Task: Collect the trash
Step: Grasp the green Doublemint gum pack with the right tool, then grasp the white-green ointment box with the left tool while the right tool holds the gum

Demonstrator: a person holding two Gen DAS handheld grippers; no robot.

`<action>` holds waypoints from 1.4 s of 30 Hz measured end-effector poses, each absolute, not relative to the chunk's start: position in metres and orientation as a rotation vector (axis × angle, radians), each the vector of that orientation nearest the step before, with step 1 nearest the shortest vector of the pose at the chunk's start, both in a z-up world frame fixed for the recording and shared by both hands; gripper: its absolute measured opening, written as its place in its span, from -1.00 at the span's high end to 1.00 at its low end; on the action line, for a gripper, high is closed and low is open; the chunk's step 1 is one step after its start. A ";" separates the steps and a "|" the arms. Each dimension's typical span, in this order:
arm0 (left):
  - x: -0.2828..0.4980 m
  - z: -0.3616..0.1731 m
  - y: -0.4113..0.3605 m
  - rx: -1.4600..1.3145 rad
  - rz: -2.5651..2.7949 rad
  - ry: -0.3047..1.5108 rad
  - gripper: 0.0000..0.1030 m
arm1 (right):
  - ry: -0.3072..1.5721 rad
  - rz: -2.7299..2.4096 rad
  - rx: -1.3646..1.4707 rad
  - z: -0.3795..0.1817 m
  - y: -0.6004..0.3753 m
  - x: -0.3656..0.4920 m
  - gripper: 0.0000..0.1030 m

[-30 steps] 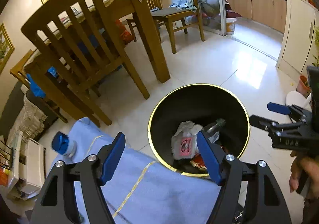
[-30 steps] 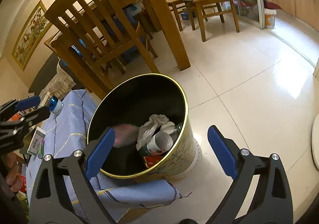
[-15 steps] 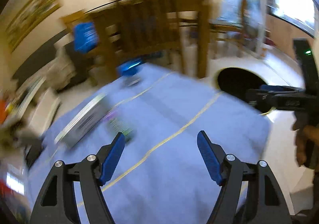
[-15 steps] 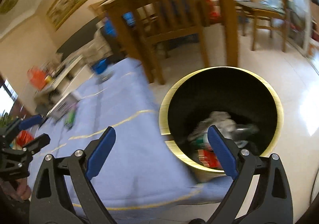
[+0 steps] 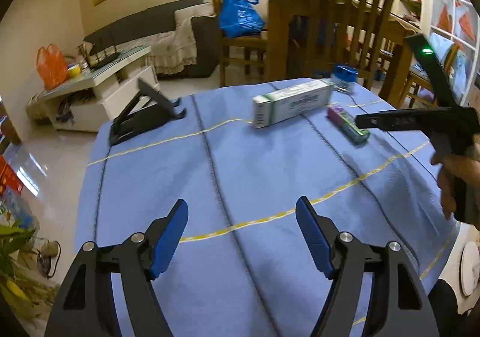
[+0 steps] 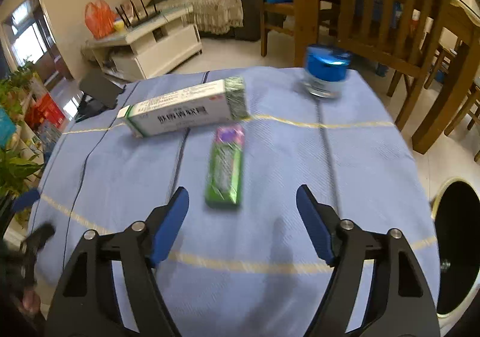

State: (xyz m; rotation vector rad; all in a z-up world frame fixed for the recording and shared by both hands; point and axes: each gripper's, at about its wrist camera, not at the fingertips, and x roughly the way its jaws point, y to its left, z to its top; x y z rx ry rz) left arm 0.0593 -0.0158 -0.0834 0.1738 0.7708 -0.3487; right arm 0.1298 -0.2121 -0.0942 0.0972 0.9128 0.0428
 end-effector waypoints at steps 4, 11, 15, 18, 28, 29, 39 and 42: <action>0.065 -0.080 -0.006 0.161 -0.340 0.769 -0.38 | 0.980 0.016 0.074 -0.107 -0.198 0.165 -0.22; 0.072 -0.083 -0.016 0.166 -0.374 0.772 -0.38 | 1.056 0.056 -0.012 -0.125 -0.184 0.158 0.37; 0.070 -0.082 -0.029 0.208 -0.393 0.764 -0.39 | 1.046 0.152 0.011 -0.123 -0.190 0.109 0.38; 0.078 -0.079 -0.041 0.230 -0.415 0.758 -0.38 | 1.007 0.174 0.189 -0.120 -0.224 0.079 0.38; 0.164 -0.060 -0.091 0.331 -0.483 0.755 -0.37 | 0.926 0.177 0.337 -0.107 -0.273 0.043 0.39; 0.173 -0.060 -0.098 0.350 -0.485 0.756 -0.36 | 0.926 0.179 0.338 -0.108 -0.274 0.041 0.39; 0.241 -0.071 -0.160 0.329 -0.512 0.855 -0.37 | 0.924 0.183 0.375 -0.116 -0.278 0.034 0.39; 0.252 -0.085 -0.157 0.221 -0.499 0.936 -0.38 | 0.920 0.176 0.379 -0.115 -0.281 0.031 0.39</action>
